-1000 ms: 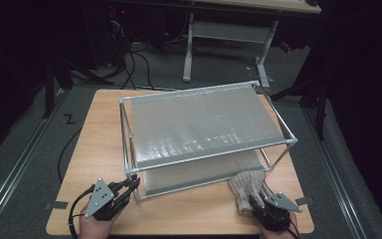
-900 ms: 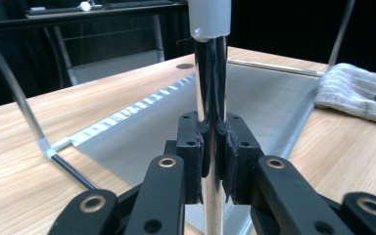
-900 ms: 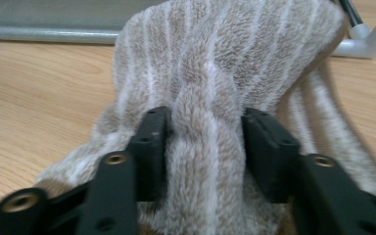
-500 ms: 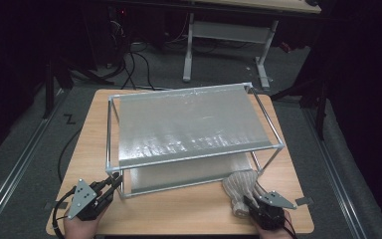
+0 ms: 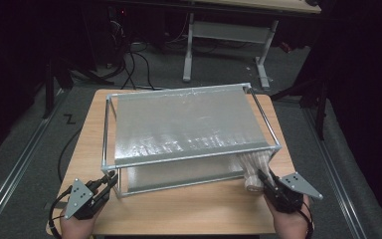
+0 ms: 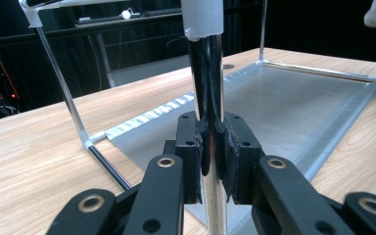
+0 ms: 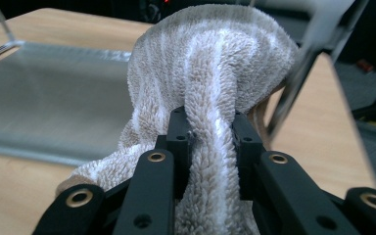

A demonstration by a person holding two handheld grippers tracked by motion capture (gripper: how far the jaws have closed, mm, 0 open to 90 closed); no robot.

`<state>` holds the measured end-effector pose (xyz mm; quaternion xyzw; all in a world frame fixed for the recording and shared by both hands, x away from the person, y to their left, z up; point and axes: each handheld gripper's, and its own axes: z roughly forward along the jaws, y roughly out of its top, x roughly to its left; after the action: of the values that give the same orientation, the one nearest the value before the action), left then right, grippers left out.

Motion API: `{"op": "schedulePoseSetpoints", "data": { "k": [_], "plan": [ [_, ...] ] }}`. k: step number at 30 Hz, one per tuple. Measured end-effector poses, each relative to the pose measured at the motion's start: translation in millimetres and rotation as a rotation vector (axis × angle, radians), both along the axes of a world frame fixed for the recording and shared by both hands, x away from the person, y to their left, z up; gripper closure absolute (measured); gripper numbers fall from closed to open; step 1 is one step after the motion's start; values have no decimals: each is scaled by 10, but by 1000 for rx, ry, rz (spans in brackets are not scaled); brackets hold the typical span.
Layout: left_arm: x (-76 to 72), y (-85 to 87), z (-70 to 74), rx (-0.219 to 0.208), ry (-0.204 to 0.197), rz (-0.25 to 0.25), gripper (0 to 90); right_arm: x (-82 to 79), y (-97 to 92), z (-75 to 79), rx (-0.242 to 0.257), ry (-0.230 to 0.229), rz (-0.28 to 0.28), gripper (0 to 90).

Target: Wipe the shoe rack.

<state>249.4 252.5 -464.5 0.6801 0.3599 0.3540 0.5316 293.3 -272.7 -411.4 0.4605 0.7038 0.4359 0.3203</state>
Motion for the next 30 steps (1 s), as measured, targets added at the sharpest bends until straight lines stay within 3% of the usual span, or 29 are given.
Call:
{"op": "schedulePoseSetpoints", "data": {
  "k": [4, 8, 16, 20, 23, 30],
  "plan": [
    [1, 20, -1, -3, 0, 4, 790, 102, -120, 107, 13, 3, -42, 757],
    [3, 21, -3, -1, -2, 4, 790, 170, -201, 37, 28, 33, -67, 757],
    [10, 33, -6, 1, -5, 11, 789, 247, -213, -401, 23, 151, -88, 757],
    [10, 39, -5, 1, -5, 12, 789, 299, -188, -626, -27, 222, -80, 756],
    [12, 42, -6, 0, -5, 12, 789, 309, -198, -638, -15, 231, -86, 756],
    [13, 47, -10, -4, -6, 9, 790, 272, -196, -501, -17, 175, -92, 754]
  ]
}}
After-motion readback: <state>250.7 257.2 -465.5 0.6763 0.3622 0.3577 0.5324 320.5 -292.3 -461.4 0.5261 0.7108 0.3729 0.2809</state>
